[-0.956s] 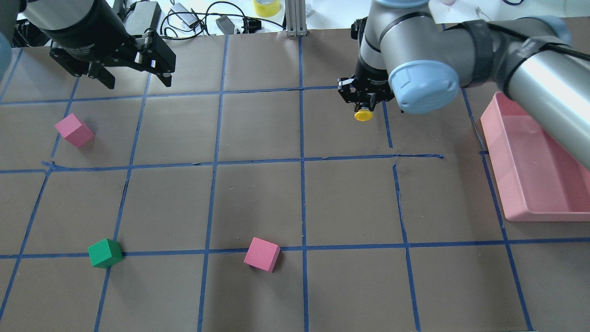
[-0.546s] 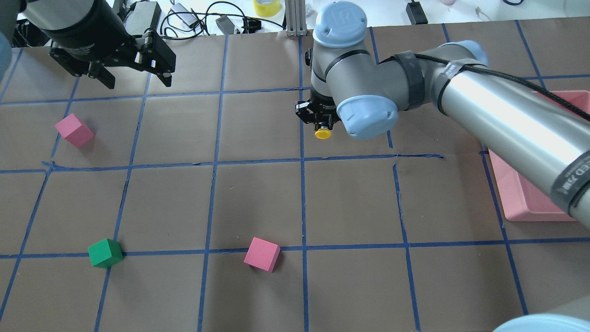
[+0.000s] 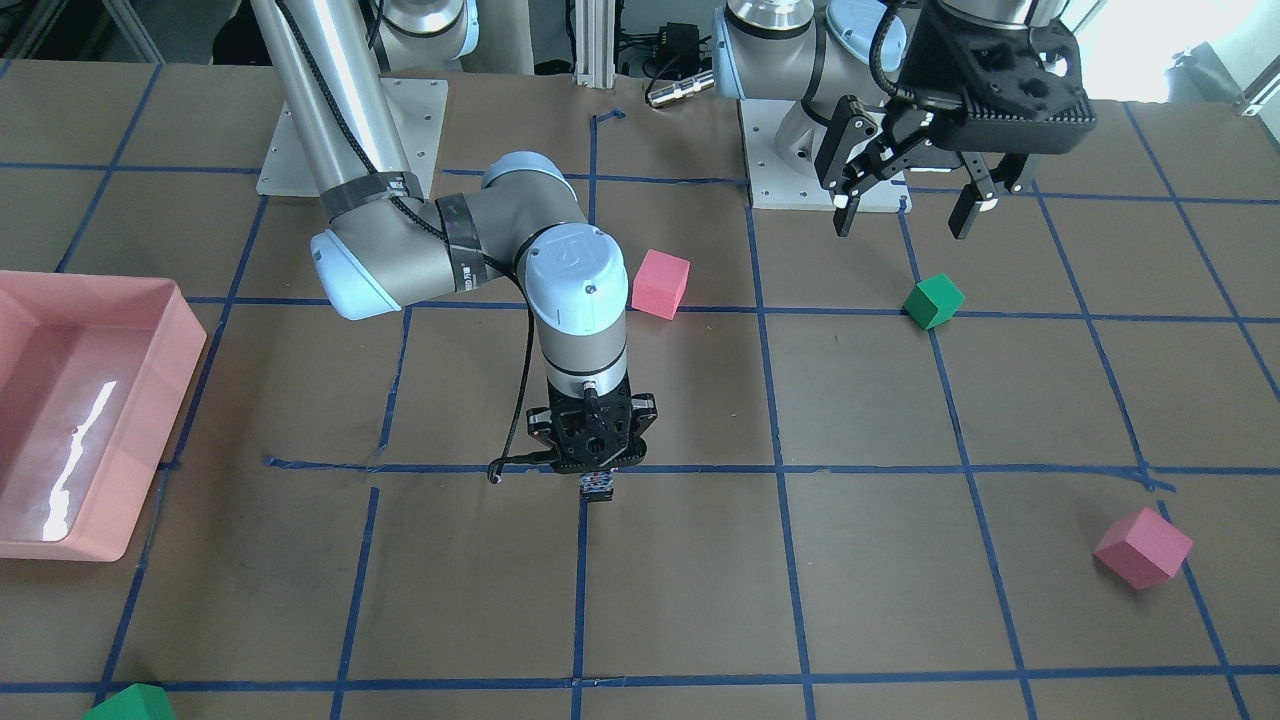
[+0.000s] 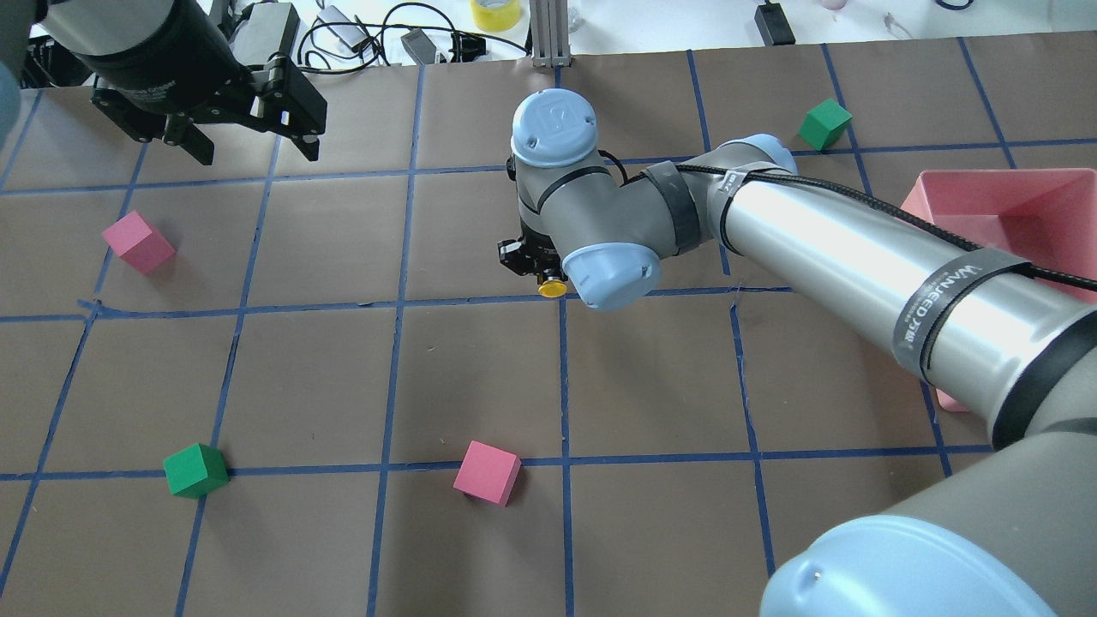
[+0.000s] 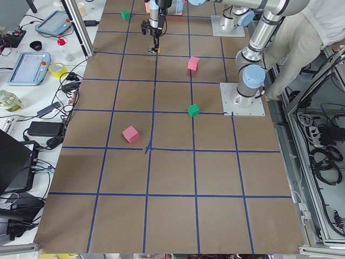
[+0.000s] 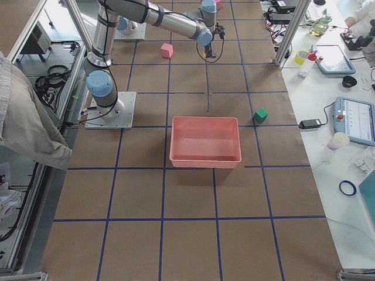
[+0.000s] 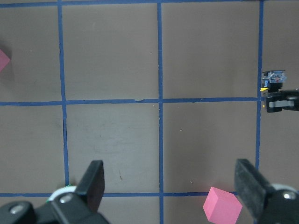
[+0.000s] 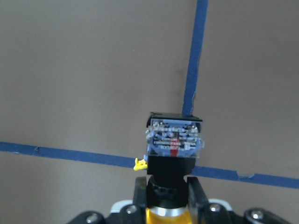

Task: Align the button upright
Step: 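Lower the button onto the table and open the right gripper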

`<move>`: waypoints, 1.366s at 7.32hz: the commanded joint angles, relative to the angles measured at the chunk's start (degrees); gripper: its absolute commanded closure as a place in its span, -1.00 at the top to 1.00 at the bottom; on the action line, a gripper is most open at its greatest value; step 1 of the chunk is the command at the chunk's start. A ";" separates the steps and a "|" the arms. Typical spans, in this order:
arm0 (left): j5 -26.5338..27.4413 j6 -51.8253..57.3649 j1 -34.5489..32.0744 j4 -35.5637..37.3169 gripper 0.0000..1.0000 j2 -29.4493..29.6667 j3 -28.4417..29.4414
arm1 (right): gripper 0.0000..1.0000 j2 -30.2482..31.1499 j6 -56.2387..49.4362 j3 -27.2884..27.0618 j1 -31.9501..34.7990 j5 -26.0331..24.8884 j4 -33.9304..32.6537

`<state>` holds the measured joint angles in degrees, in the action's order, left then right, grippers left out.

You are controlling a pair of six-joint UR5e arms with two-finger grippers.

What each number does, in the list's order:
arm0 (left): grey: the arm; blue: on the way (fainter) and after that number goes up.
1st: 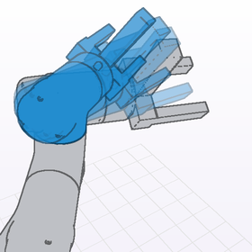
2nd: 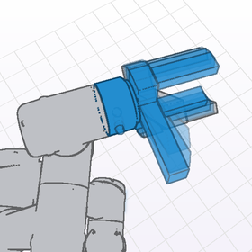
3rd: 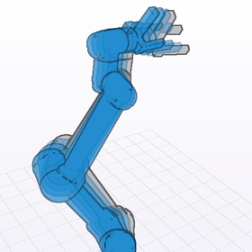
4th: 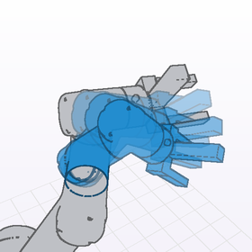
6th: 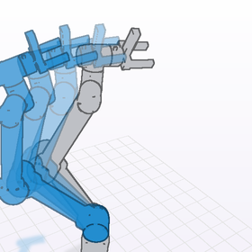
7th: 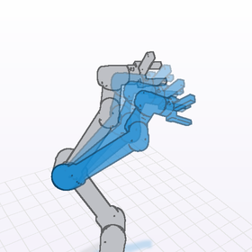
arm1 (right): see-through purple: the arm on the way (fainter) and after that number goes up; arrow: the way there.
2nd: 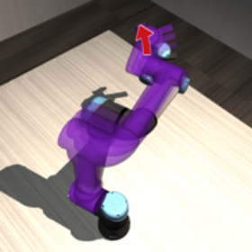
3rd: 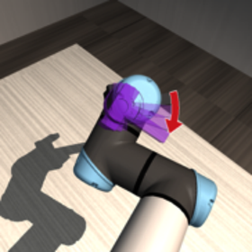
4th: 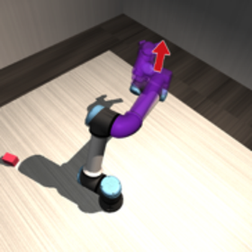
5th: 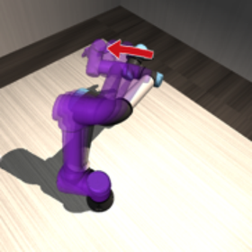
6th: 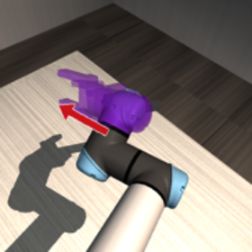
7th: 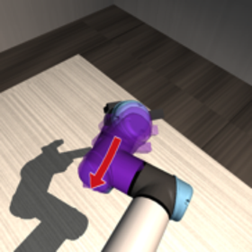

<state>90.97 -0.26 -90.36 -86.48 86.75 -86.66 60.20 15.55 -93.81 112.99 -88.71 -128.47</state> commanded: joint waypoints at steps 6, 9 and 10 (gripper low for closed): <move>0.08 0.00 0.01 0.00 1.00 -0.09 0.00 | -1.00 -0.87 -0.08 -2.35 0.48 -0.32 -3.01; 0.17 0.00 0.01 0.00 1.00 -0.09 0.00 | -0.66 -0.70 -0.61 -2.43 0.48 -0.05 -2.22; 0.17 0.00 0.01 0.00 1.00 -0.09 0.00 | -0.58 -0.61 -0.52 -2.70 0.48 0.12 -2.22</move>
<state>91.13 -0.26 -90.35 -86.48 86.66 -86.66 59.50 15.11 -96.28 113.47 -88.74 -130.82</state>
